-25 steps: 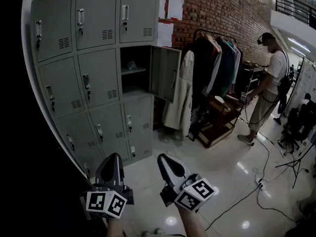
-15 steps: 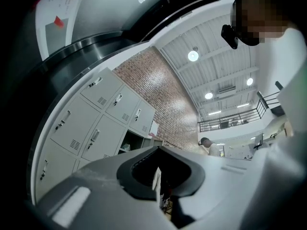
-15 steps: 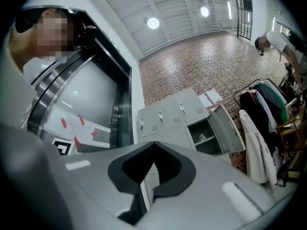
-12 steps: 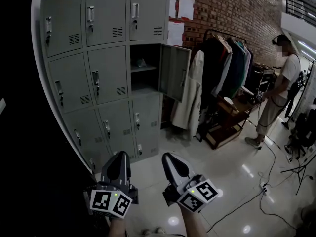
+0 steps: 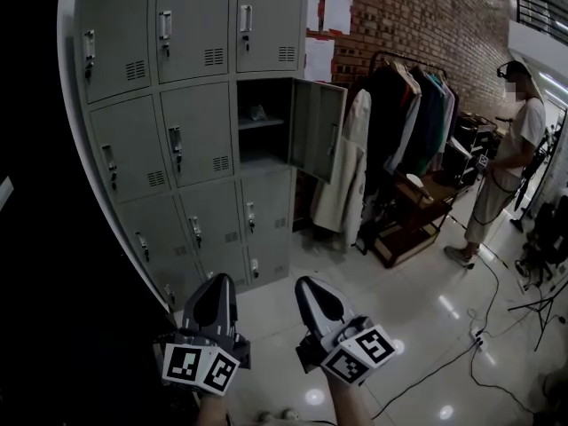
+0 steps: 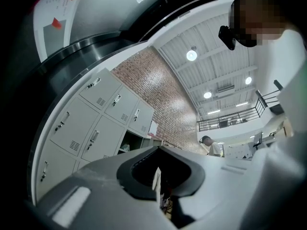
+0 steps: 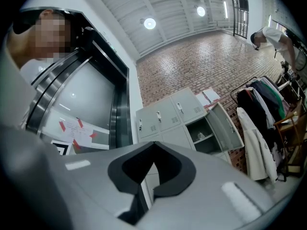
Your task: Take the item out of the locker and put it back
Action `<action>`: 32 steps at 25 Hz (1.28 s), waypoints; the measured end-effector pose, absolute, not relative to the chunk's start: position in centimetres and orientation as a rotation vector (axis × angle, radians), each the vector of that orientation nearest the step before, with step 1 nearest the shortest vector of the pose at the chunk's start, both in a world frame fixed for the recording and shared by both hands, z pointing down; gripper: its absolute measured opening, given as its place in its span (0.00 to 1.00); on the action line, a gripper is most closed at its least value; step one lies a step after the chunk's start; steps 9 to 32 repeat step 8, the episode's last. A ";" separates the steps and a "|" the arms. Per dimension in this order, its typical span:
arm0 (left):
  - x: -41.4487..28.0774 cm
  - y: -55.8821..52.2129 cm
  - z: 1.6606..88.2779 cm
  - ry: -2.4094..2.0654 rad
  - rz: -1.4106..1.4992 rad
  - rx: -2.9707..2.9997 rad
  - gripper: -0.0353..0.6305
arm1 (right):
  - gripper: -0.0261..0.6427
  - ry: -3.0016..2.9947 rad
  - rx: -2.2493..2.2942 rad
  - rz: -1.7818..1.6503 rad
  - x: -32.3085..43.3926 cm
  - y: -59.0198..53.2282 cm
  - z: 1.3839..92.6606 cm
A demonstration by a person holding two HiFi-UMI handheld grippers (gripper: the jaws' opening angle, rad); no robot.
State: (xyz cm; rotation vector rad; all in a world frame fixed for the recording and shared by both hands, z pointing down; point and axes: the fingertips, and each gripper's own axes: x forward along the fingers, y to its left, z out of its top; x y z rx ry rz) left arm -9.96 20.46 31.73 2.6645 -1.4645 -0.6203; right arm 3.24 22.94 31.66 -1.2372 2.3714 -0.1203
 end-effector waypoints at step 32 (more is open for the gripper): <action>-10.1 20.4 31.8 -1.475 -0.623 2.662 0.06 | 0.04 2.373 -1.222 -0.107 3.2 23.1 31.5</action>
